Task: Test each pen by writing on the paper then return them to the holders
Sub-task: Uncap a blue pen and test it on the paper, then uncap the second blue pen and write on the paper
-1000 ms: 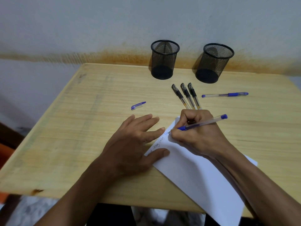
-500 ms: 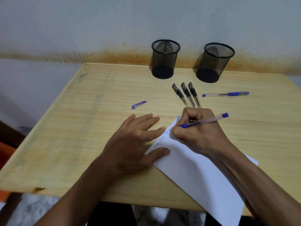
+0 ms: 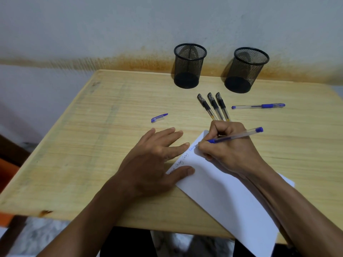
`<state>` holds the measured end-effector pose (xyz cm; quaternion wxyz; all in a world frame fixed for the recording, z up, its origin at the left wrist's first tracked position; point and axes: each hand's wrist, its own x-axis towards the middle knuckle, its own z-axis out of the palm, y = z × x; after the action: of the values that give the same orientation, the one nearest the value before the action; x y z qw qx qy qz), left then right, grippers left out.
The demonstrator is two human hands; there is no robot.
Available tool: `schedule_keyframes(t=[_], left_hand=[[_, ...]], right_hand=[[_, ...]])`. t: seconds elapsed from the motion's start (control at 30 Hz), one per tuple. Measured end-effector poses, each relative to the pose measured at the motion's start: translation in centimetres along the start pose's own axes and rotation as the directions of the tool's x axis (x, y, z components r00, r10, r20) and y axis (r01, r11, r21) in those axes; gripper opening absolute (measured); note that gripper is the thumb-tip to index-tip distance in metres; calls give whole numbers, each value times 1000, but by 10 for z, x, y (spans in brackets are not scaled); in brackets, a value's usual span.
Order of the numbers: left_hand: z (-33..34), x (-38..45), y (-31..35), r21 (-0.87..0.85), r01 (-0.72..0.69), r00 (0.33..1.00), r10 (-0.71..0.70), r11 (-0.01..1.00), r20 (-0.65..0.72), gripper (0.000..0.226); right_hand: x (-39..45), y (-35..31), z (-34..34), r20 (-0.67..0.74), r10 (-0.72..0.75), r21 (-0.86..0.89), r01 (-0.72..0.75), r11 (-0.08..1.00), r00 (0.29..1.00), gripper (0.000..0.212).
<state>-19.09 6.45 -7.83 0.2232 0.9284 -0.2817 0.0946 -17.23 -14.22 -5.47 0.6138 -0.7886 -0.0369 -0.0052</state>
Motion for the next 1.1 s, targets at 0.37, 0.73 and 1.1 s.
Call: schedule_keyframes(t=[0.37, 0.73, 1.1], left_hand=[[2, 0, 0, 5, 1, 1000, -1, 1000, -13, 62], [3, -1, -4, 16, -7, 1000, 7, 1000, -6, 66], [-16, 46, -16, 57, 412, 892, -390, 909, -228, 27]], right_hand=[[1, -3, -1, 37, 47, 144, -52, 988, 998, 15], [-1, -11, -14, -45, 118, 381, -92, 920, 992, 12], [-28, -21, -47, -127, 62, 256, -28, 966, 990, 15]])
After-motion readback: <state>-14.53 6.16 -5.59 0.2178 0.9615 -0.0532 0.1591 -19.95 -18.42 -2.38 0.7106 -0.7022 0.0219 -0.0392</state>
